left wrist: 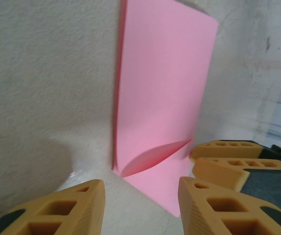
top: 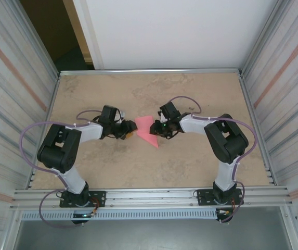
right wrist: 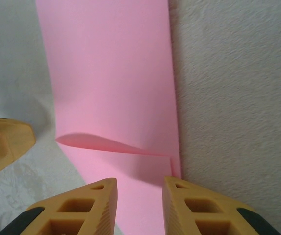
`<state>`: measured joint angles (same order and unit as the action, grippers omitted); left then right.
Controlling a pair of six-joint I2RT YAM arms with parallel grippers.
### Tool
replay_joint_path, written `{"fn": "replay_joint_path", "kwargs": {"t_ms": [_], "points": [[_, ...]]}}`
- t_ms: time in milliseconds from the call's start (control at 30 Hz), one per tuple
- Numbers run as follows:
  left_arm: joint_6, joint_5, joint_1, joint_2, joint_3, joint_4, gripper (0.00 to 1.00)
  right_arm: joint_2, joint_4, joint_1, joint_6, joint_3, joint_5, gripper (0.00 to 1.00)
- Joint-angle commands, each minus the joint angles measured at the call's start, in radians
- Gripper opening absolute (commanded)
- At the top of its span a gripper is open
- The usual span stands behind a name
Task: Fold a paper plane with a square sheet of paper (pick it up from the middle)
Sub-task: Third fold the triangle at the center of the table.
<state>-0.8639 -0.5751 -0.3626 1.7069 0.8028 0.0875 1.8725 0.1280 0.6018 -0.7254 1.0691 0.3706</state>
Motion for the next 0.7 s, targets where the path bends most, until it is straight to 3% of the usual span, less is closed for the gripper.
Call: {"fn": "replay_joint_path", "kwargs": {"t_ms": [0, 367, 667], "points": [[-0.035, -0.034, -0.015, 0.016, -0.010, 0.042, 0.46, 0.013, -0.010, 0.001, 0.009, 0.005, 0.027, 0.30], [-0.042, -0.018, -0.039, 0.065, 0.021, -0.016, 0.48, 0.020, -0.028, -0.006, 0.006, -0.010, 0.033, 0.23], [-0.061, -0.065, -0.050, 0.079, 0.035, 0.015, 0.41, 0.034, -0.025, -0.010, 0.005, -0.015, 0.026, 0.17]]}}
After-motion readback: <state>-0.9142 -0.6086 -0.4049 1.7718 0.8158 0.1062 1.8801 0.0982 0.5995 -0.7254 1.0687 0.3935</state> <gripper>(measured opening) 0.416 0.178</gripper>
